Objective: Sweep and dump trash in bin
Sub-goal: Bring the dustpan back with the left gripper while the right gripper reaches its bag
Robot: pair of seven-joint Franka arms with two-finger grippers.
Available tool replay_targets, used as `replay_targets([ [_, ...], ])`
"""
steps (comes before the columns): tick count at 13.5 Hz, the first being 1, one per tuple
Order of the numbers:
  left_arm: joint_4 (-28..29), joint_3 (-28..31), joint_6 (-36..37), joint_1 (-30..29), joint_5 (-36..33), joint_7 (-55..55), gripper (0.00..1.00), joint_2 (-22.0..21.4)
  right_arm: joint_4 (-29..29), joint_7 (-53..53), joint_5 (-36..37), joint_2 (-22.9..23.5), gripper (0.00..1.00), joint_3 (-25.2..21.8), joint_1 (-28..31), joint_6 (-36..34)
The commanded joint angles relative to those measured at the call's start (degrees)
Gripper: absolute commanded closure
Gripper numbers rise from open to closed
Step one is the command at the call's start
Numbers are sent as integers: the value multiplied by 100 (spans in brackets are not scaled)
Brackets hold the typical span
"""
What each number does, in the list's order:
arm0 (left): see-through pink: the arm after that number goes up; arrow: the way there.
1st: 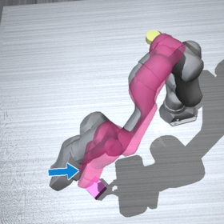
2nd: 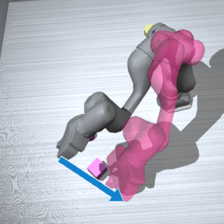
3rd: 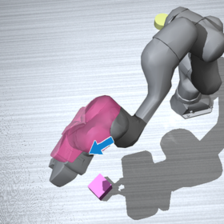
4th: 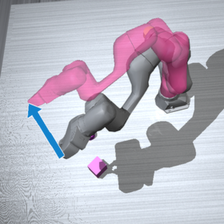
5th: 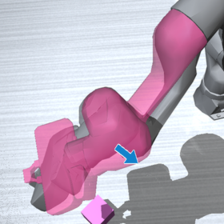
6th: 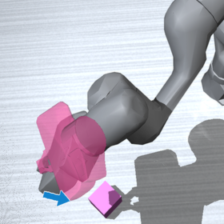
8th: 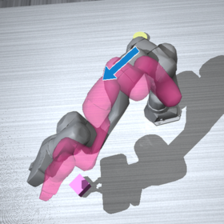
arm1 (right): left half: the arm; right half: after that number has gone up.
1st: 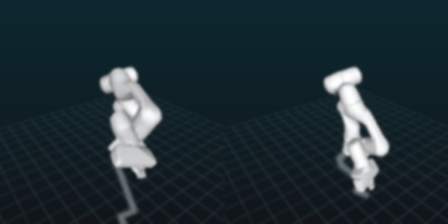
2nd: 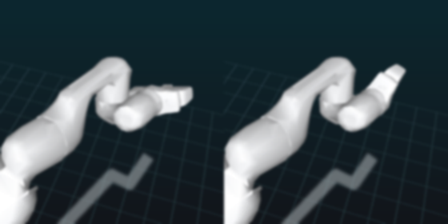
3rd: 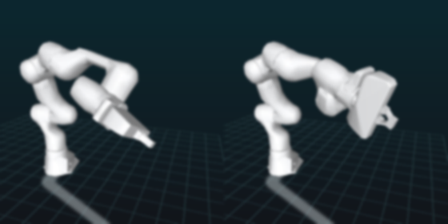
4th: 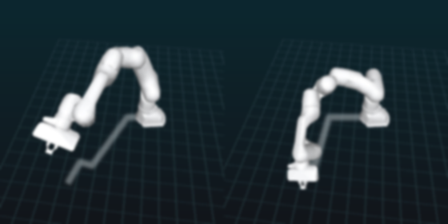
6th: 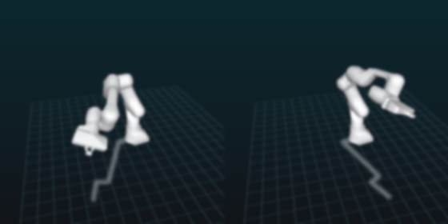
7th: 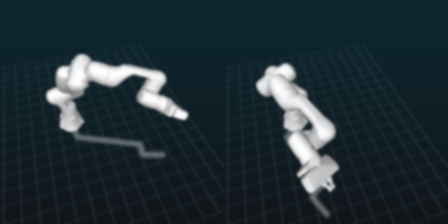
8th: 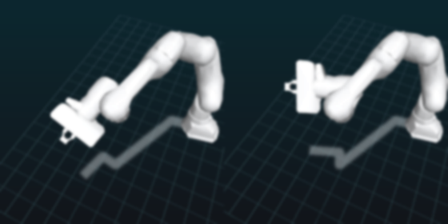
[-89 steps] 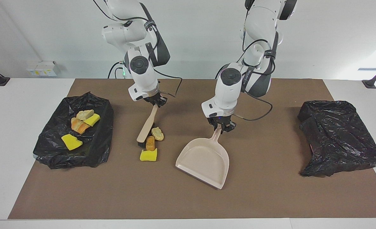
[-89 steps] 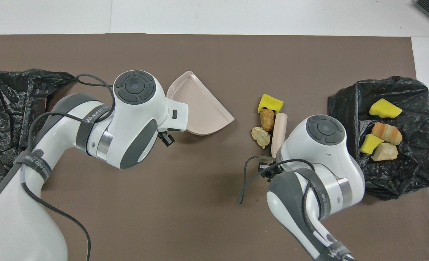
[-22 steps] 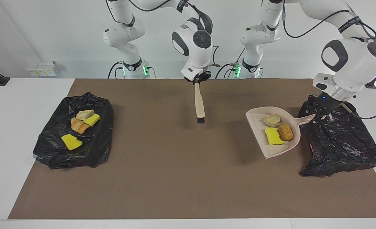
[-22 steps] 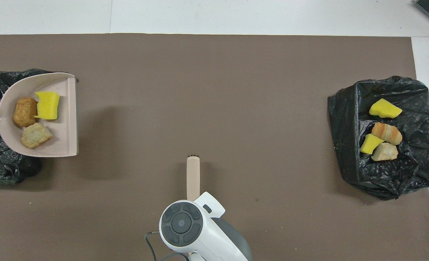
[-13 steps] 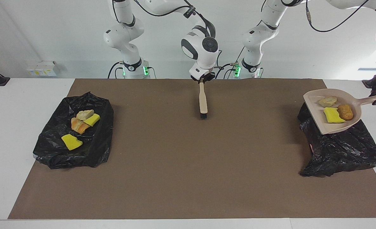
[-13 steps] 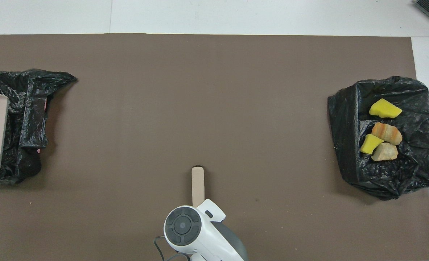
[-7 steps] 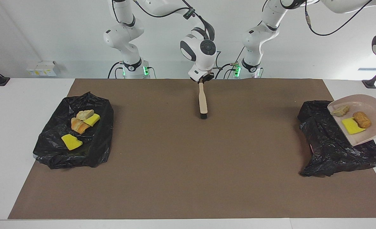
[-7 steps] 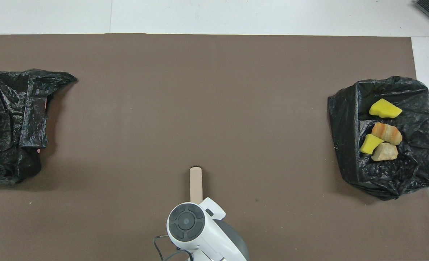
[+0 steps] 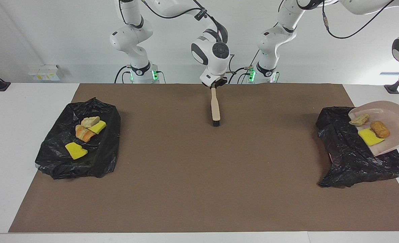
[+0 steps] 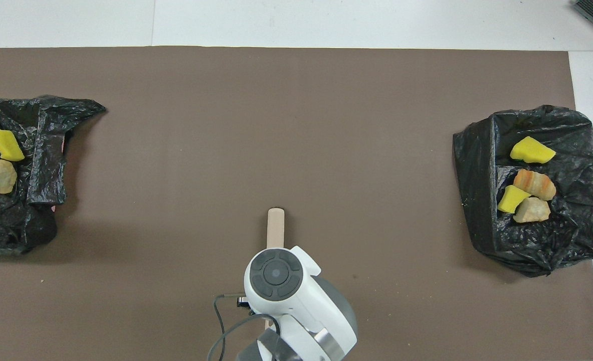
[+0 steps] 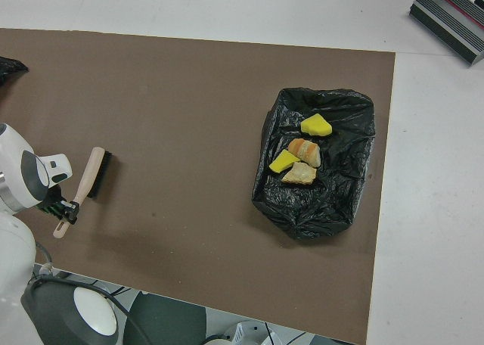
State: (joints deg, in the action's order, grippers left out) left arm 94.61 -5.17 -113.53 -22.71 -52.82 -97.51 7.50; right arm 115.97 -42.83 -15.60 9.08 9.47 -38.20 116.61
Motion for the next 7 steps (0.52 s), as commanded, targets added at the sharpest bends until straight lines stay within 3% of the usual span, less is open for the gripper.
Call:
replay_targets([
  [1, 225, 42, -90, 56, -10, 170, 100, -424, -14, 554, -171, -248, 26, 37, 348, 81],
  [7, 277, 25, 963, 706, 1447, 1197, 100, -548, 13, 583, -206, -319, 24, 28, 366, 38],
])
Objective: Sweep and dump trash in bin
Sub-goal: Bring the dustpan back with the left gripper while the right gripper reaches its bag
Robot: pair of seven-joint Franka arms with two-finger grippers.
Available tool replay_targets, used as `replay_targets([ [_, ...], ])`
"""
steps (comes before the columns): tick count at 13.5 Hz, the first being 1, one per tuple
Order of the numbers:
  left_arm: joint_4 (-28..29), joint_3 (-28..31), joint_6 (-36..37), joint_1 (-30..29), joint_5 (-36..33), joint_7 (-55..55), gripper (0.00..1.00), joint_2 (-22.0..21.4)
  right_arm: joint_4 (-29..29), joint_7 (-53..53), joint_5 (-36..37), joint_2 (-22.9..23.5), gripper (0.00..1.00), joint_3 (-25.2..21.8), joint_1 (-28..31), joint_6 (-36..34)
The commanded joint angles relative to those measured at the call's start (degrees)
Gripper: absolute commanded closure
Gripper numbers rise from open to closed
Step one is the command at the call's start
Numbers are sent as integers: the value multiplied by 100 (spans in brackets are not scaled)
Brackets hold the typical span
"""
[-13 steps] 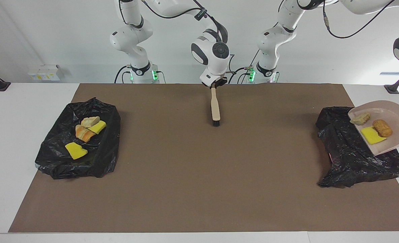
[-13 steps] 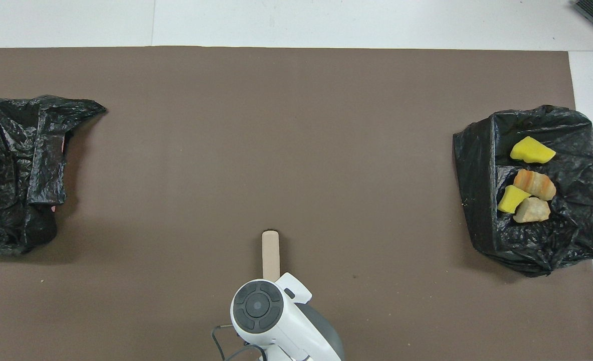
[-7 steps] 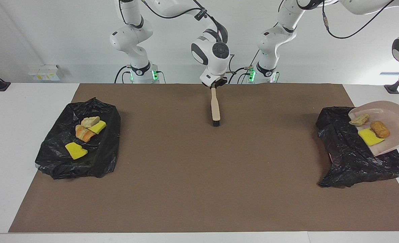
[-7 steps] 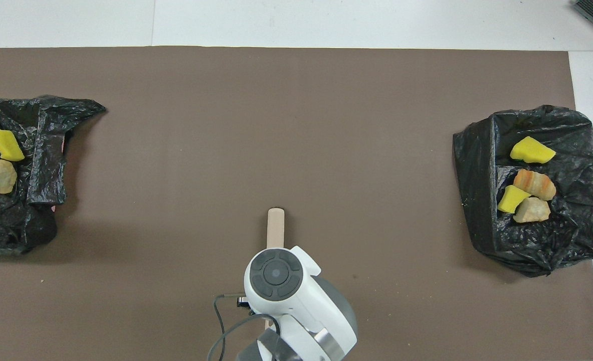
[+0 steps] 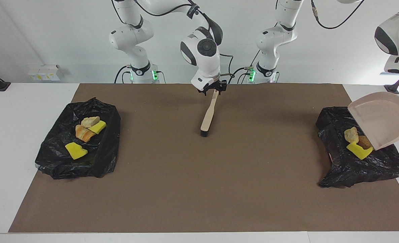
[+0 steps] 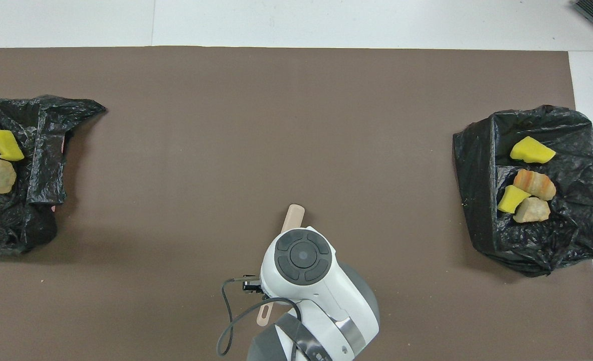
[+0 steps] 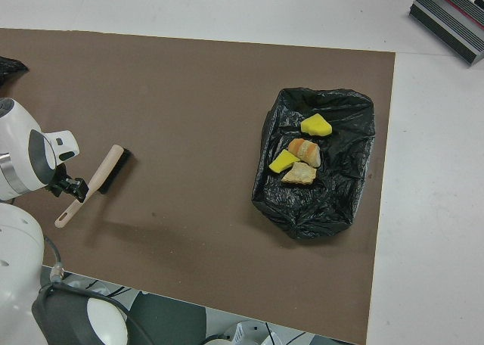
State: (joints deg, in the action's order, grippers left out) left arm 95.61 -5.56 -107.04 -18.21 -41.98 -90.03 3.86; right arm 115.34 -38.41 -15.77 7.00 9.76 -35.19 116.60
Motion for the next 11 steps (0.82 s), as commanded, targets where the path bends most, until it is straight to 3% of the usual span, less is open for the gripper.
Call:
replay_targets([
  [1, 195, 64, 480, 404, 670, 747, 100, -193, 67, 132, -189, -190, 18, -18, 187, 12],
  [3, 247, 56, 762, 545, 1286, 1275, 100, -245, 67, 167, -163, -445, 0, -27, 704, -6],
  [5, 667, 56, 816, 748, 2041, 2142, 100, -490, 59, 193, -32, -699, 0, -79, 1065, -24],
  [7, 1142, 64, 772, 1237, 2351, 3161, 100, -798, -55, 246, -5, -884, 0, -79, 1539, -50],
  [11, 1267, 56, 1062, 2188, 2913, 5208, 100, -931, -634, 798, 13, -1017, 0, -97, 2383, -189],
])
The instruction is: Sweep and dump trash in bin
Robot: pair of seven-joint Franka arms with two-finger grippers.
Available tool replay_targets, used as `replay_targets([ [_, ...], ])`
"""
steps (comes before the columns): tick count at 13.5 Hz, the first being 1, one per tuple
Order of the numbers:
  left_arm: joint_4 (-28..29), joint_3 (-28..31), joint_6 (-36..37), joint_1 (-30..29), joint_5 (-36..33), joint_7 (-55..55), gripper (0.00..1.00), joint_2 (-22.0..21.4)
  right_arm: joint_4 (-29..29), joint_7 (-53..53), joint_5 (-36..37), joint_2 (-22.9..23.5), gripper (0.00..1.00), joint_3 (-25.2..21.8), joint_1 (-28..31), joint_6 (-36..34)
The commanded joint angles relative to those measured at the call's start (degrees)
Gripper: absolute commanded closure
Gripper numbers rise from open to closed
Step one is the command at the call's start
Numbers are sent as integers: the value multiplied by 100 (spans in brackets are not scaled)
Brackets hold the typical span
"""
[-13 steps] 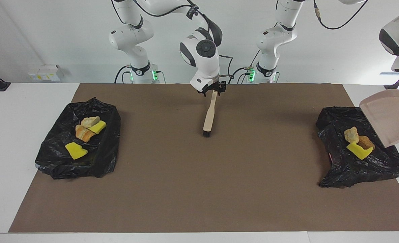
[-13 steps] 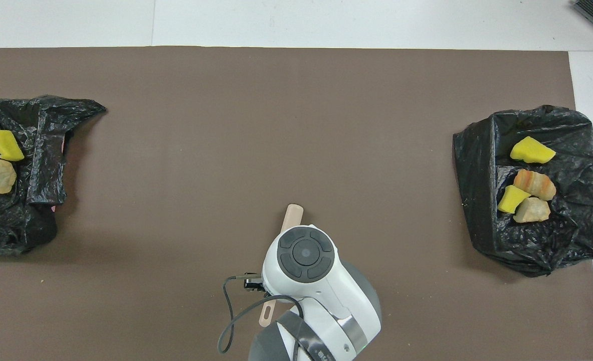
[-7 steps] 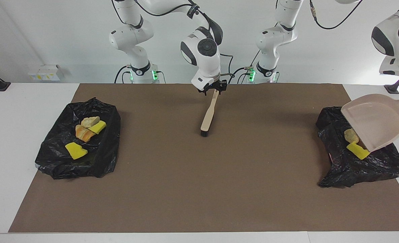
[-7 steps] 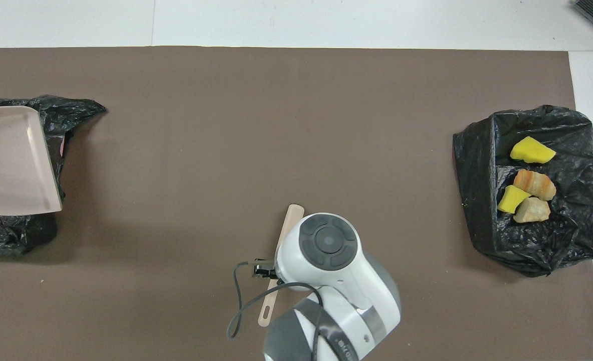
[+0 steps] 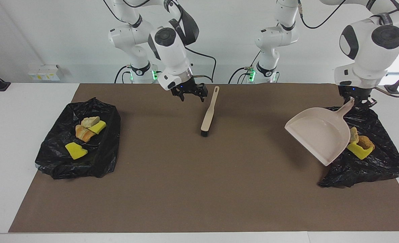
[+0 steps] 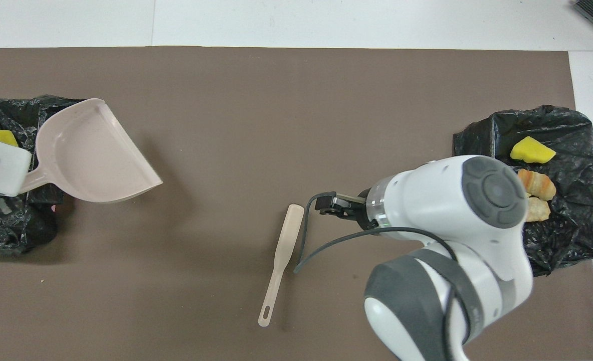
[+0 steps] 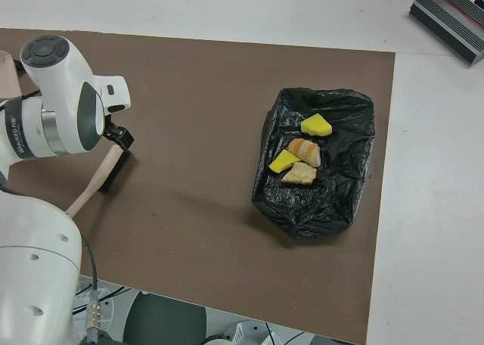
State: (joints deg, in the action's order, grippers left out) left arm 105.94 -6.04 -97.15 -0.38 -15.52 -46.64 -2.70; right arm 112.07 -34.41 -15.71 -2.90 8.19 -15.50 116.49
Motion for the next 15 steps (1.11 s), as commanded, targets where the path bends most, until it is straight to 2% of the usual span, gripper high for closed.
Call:
replay_targets([
  [1, 234, 103, 82, 659, 460, 1589, 100, -275, -535, 539, 6, 9, 0, 60, 616, -406],
  [4, 199, 112, -92, 1389, 979, 3358, 100, -232, -1098, 873, 347, 79, 0, 60, 1144, -1048],
  [6, 199, 103, -626, 1873, 1147, 4630, 100, -92, -1423, 1338, 899, 114, 0, 60, 1460, -1321],
  [9, 42, 112, -1260, 2252, 1464, 5497, 100, 321, -2125, 1850, 1780, 473, 0, 51, 1602, -2005],
  [12, -501, 112, -1771, 2717, 1430, 6471, 100, 1364, -2961, 2156, 1878, 931, 0, 51, 1787, -2595],
  [15, -697, 121, -2289, 2902, 1420, 6737, 100, 1991, -2963, 2237, 2001, 923, 0, 7, 1813, -2580],
])
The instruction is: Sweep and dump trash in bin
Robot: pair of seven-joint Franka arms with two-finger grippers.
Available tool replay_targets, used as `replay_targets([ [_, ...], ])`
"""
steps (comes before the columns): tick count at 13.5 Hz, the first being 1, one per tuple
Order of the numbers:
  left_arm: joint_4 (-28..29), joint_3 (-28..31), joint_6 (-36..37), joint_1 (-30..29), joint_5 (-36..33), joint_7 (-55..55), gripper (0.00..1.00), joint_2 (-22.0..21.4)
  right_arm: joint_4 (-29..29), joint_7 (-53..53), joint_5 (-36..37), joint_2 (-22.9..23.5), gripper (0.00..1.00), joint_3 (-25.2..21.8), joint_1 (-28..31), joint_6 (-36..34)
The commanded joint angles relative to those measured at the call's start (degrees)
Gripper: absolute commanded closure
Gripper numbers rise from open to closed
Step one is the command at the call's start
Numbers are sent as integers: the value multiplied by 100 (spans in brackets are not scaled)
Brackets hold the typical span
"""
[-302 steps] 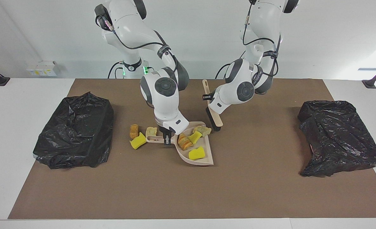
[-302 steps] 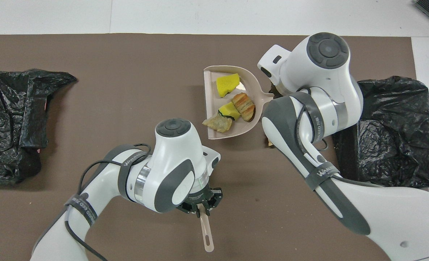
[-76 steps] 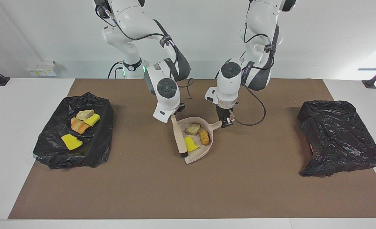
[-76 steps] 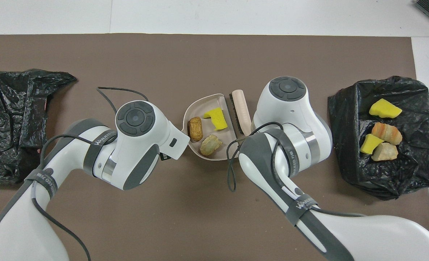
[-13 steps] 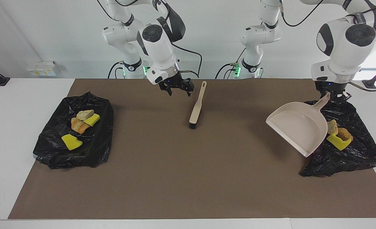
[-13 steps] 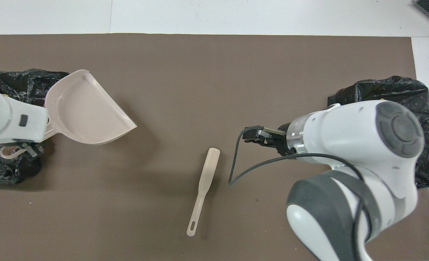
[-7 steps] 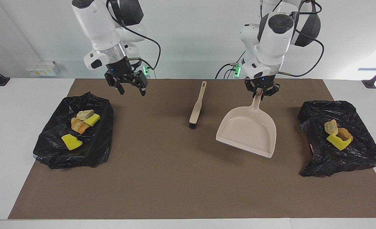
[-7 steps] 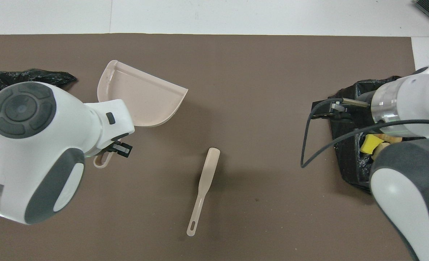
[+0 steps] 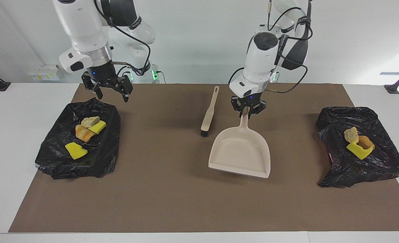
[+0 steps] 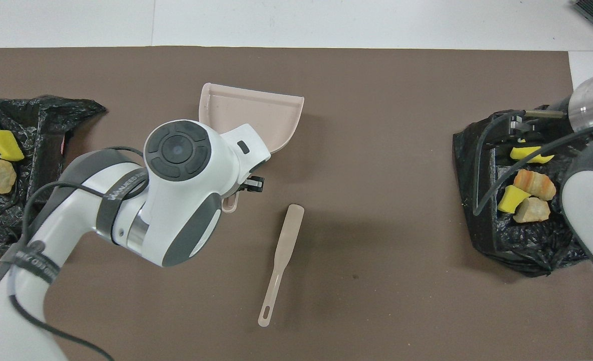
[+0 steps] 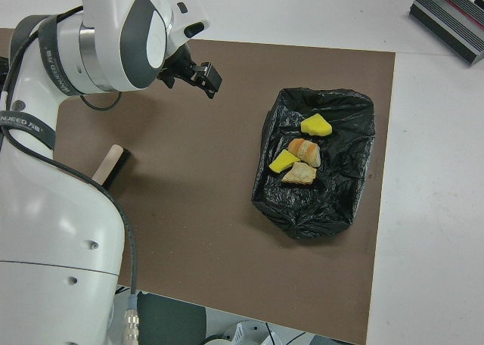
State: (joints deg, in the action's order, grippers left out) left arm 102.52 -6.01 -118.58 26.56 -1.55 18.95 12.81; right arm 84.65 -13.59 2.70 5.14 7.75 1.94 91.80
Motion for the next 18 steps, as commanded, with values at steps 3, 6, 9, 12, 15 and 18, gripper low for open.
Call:
replay_targets([
  [3, -303, 109, -332, 209, 14, 179, 100, 530, 34, 532, 125, 13, 0, 43, 201, 127],
  [6, -207, 109, -534, 200, 23, 179, 100, 591, 121, 551, 29, -22, 0, 43, 263, 162],
  [9, -83, 109, -639, 227, 32, 205, 100, 661, 734, 481, 20, -407, 0, 43, 315, 277],
  [12, -92, 109, -737, 280, 23, 407, 100, 741, 720, 515, 20, -418, 0, 43, 386, 259],
  [15, -118, 109, -719, 253, 50, 381, 65, 750, 675, 472, 11, -392, 0, 51, 377, 277],
  [18, -101, 109, -456, 183, 41, 312, 0, 688, 649, 445, 11, -365, 0, 52, 377, 277],
])
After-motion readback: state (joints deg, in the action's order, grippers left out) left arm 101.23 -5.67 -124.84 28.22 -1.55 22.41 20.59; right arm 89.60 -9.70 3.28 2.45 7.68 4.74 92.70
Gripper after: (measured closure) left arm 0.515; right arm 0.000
